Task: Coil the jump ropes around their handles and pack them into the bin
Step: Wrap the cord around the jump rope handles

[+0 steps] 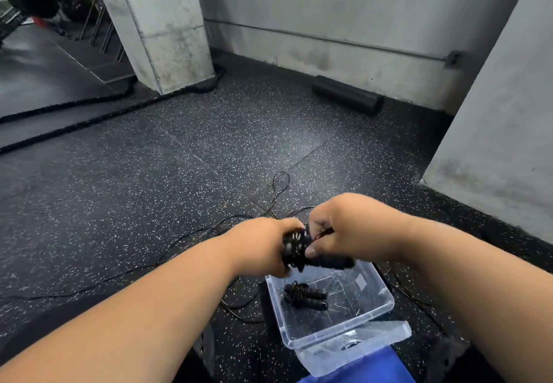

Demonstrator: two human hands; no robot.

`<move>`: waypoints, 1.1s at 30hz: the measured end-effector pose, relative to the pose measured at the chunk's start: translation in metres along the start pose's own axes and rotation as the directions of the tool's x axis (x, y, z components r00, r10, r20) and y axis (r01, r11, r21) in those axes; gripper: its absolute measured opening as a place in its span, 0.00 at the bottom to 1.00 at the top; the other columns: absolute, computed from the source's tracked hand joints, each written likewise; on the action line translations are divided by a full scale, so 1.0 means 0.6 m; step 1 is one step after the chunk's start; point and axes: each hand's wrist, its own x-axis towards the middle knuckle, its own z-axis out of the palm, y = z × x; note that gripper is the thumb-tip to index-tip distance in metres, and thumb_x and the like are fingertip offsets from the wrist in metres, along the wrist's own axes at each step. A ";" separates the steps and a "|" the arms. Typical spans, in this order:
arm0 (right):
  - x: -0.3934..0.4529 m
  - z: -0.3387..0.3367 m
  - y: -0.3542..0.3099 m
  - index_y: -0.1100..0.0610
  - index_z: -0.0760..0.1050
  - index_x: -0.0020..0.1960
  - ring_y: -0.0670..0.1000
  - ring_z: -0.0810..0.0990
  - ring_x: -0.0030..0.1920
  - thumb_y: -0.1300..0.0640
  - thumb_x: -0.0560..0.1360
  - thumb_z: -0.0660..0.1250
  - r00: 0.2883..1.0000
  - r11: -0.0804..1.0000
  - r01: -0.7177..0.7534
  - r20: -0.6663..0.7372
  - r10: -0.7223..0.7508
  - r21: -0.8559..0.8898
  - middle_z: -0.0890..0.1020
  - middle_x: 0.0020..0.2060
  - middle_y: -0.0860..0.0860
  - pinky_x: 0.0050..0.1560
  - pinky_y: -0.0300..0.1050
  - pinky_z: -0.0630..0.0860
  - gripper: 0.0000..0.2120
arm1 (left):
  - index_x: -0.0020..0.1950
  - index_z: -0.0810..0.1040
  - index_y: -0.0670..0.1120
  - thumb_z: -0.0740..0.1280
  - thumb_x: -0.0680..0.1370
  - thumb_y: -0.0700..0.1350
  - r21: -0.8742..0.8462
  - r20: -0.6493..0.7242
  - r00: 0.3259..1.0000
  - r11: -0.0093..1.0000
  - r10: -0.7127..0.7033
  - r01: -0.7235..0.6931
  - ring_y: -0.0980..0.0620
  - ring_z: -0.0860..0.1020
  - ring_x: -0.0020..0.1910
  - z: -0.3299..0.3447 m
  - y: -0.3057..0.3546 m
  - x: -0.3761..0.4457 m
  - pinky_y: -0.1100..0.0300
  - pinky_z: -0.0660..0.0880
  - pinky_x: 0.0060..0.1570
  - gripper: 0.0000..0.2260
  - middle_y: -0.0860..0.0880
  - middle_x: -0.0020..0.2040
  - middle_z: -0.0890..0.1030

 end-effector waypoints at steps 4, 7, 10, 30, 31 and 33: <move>0.005 -0.011 0.057 0.52 0.75 0.39 0.46 0.71 0.32 0.45 0.70 0.80 0.999 0.873 -0.019 0.047 -0.004 0.487 0.76 0.31 0.45 0.33 0.42 0.67 0.16 | 0.61 0.71 0.66 0.84 0.68 0.53 -0.289 0.036 0.987 0.947 0.158 -0.141 0.61 0.80 0.47 -0.010 0.030 -0.015 0.65 0.75 0.49 0.29 0.61 0.49 0.82; 0.006 0.005 0.092 0.54 0.76 0.42 0.51 0.70 0.33 0.52 0.78 0.73 0.998 0.639 -0.063 0.066 0.018 0.767 0.76 0.33 0.52 0.32 0.41 0.67 0.10 | 0.62 0.74 0.62 0.84 0.69 0.47 -0.567 0.018 0.982 0.811 0.187 -0.144 0.61 0.81 0.54 -0.030 0.023 -0.024 0.65 0.76 0.56 0.28 0.58 0.55 0.83; 0.006 0.036 0.085 0.54 0.75 0.43 0.47 0.68 0.30 0.51 0.84 0.64 0.983 0.691 -0.177 0.160 0.090 0.701 0.73 0.30 0.47 0.31 0.39 0.67 0.13 | 0.71 0.71 0.57 0.83 0.70 0.50 -0.790 -0.123 0.989 0.595 0.083 -0.148 0.54 0.81 0.61 -0.048 0.011 -0.026 0.55 0.75 0.66 0.34 0.54 0.61 0.83; -0.021 -0.010 0.026 0.47 0.77 0.48 0.46 0.78 0.40 0.42 0.82 0.64 0.995 0.997 -0.027 -0.093 0.020 -0.077 0.81 0.38 0.44 0.44 0.47 0.77 0.10 | 0.68 0.67 0.65 0.81 0.71 0.58 -0.338 0.116 0.992 0.938 -0.046 0.083 0.62 0.81 0.47 0.002 -0.013 0.001 0.64 0.73 0.46 0.31 0.62 0.48 0.83; -0.021 -0.008 0.034 0.46 0.77 0.46 0.44 0.79 0.40 0.42 0.81 0.66 0.996 1.000 -0.020 -0.086 0.019 -0.016 0.81 0.38 0.43 0.44 0.47 0.77 0.10 | 0.68 0.68 0.66 0.82 0.70 0.58 -0.324 0.151 0.988 0.944 -0.014 0.063 0.64 0.81 0.47 0.003 -0.003 -0.003 0.65 0.73 0.47 0.32 0.63 0.48 0.83; -0.019 -0.001 0.048 0.45 0.78 0.43 0.42 0.78 0.37 0.42 0.79 0.69 0.998 0.992 -0.009 -0.065 0.017 0.125 0.81 0.36 0.42 0.42 0.46 0.76 0.10 | 0.69 0.68 0.67 0.83 0.69 0.59 -0.350 0.214 0.975 0.936 0.055 0.024 0.66 0.81 0.48 0.006 0.015 -0.010 0.64 0.75 0.52 0.35 0.64 0.50 0.84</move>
